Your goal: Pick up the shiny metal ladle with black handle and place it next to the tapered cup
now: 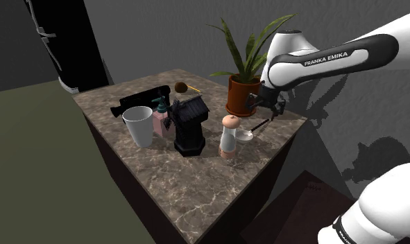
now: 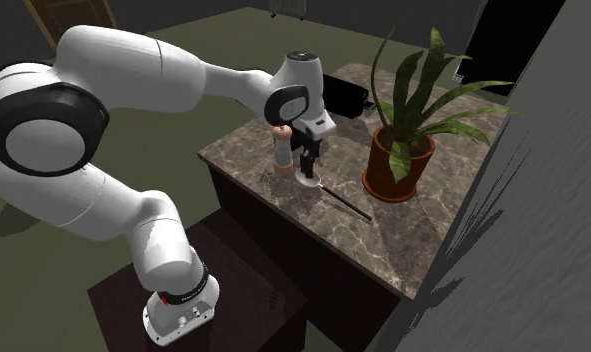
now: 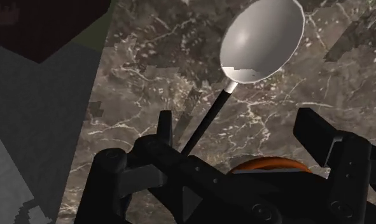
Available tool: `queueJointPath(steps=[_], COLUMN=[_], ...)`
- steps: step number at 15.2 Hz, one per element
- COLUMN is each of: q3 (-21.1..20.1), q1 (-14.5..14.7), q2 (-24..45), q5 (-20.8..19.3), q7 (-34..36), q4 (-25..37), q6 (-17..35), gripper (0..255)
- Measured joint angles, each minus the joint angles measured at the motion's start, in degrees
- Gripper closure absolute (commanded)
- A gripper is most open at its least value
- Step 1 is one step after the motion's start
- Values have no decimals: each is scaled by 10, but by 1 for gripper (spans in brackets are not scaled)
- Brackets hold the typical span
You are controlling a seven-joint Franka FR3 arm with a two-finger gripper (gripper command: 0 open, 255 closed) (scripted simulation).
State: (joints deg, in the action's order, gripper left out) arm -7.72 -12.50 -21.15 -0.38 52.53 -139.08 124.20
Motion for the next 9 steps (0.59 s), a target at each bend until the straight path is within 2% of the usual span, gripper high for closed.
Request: queueJointPath(steps=[7,9], q3=[-12,-12], q1=[-61,-67], q2=[121,136], q5=[-37,-44], q7=[196,226], q4=[10,9], q6=[119,135], gripper=[0,0])
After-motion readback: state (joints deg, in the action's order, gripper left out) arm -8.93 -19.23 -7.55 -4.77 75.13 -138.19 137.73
